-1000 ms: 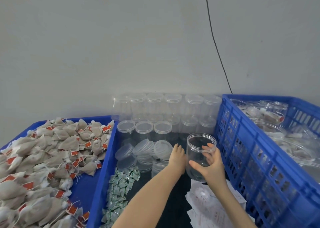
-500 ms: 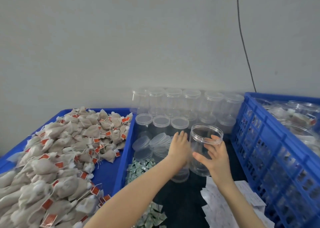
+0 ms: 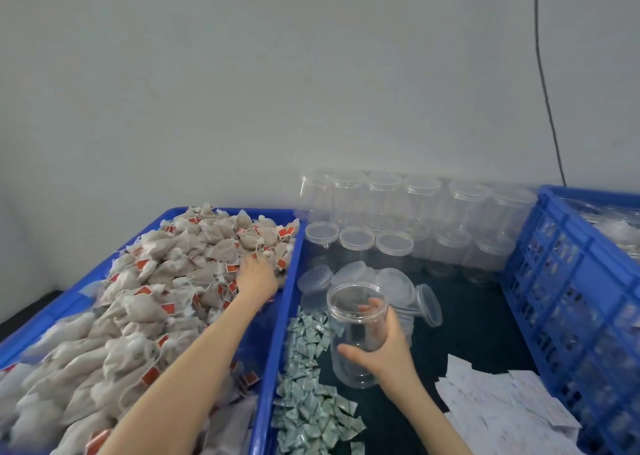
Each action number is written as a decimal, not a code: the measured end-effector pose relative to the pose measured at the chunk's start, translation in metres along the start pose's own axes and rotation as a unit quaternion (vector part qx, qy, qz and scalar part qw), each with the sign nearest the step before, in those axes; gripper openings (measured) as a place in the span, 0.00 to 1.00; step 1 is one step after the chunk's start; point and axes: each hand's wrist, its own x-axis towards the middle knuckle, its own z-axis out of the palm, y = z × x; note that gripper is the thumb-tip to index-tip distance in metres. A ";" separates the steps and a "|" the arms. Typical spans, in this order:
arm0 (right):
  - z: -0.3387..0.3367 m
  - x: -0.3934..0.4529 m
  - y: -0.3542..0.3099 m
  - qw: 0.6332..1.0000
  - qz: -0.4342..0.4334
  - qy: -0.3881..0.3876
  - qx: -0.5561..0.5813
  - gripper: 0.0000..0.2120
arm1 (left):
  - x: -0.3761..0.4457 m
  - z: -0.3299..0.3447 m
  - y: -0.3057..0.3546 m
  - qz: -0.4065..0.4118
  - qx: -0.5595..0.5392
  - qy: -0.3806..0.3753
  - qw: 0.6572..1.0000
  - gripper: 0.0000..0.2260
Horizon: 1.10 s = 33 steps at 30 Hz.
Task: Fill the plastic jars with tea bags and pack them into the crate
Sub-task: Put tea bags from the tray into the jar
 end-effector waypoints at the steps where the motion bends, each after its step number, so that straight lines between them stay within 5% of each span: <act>1: 0.005 -0.001 0.000 1.000 0.002 -0.008 0.002 0.41 | 0.001 0.010 -0.010 -0.002 0.021 -0.048 0.999 0.22; 5: 0.021 -0.001 0.007 1.000 0.024 -0.016 0.011 0.42 | -0.005 0.039 -0.035 0.019 0.026 -0.142 0.989 0.24; 15: 0.059 0.002 0.023 0.999 0.040 -0.005 0.002 0.40 | -0.011 0.000 -0.029 0.027 0.045 -0.041 0.998 0.14; 23: 0.069 0.010 0.030 0.999 0.054 0.001 -0.004 0.39 | -0.035 -0.085 -0.009 0.116 -0.231 0.032 0.965 0.16; 27: 0.068 0.013 0.033 0.999 0.054 0.004 -0.002 0.39 | -0.053 -0.100 0.007 0.196 -0.293 0.014 0.936 0.14; 33: 0.062 0.020 0.033 0.999 0.050 0.017 0.004 0.41 | -0.063 -0.093 0.018 0.265 -0.209 -0.075 0.938 0.12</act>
